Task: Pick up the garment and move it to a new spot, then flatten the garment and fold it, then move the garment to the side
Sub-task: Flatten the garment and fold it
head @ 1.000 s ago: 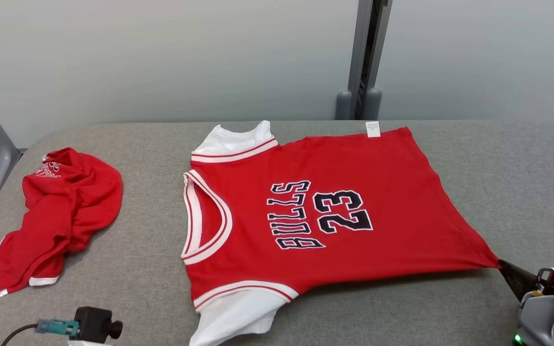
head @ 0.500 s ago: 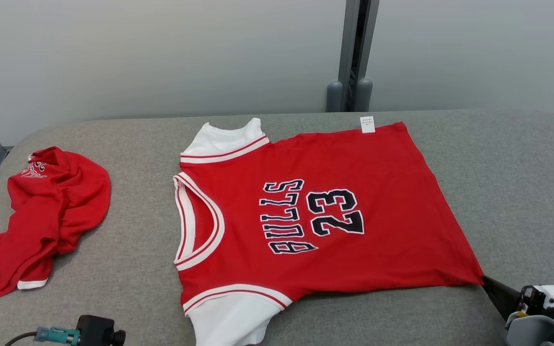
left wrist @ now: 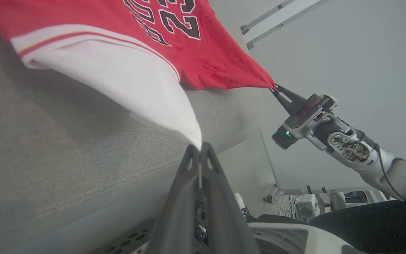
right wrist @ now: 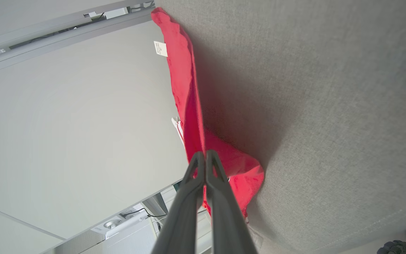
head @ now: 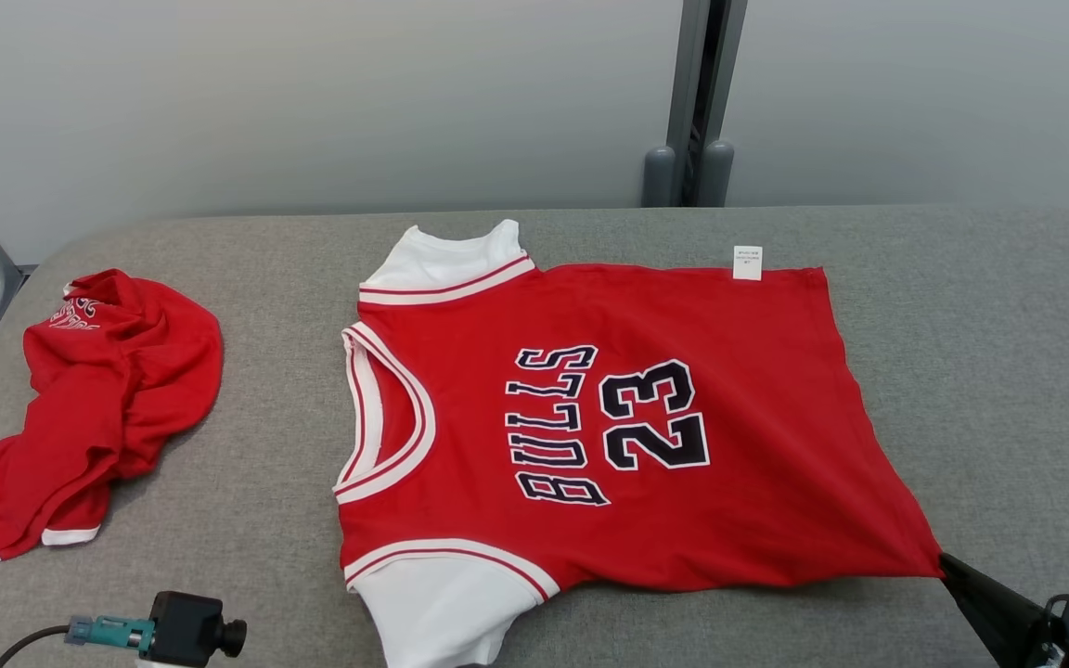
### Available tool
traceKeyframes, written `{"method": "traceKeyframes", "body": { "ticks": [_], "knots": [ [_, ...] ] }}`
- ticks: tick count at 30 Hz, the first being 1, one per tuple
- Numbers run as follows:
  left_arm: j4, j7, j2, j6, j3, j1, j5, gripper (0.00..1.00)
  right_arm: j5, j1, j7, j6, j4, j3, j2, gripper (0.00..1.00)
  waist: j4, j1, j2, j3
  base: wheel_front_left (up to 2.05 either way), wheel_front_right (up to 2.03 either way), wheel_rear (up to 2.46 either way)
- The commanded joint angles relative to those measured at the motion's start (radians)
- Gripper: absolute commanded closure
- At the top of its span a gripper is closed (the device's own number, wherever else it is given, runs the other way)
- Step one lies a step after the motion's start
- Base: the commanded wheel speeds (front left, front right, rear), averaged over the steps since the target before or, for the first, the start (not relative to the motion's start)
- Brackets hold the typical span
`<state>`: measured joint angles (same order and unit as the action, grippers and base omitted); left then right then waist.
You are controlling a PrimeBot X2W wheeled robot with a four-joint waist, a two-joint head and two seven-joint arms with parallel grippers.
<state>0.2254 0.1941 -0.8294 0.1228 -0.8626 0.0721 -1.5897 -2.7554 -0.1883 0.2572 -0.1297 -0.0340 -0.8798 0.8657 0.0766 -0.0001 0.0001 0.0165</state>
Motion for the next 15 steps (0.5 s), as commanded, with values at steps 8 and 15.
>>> {"method": "traceKeyframes", "body": {
  "ticks": [8, 15],
  "knots": [
    [0.003, 0.005, 0.012, 0.009, 0.013, 0.027, -0.010, 1.00, -0.222, 0.058, 0.008, -0.002, -0.025, 0.048, 0.058, 1.00, 0.014, 0.0001, -0.0001, 0.010, 0.00, 0.00, 0.00],
    [0.028, -0.013, 0.034, 0.009, 0.050, 0.041, -0.060, 1.00, -0.222, 0.026, 0.009, -0.002, -0.036, 0.051, 0.060, 1.00, 0.014, 0.0001, -0.0001, 0.031, 0.00, 0.00, 0.00]
  ]
}}
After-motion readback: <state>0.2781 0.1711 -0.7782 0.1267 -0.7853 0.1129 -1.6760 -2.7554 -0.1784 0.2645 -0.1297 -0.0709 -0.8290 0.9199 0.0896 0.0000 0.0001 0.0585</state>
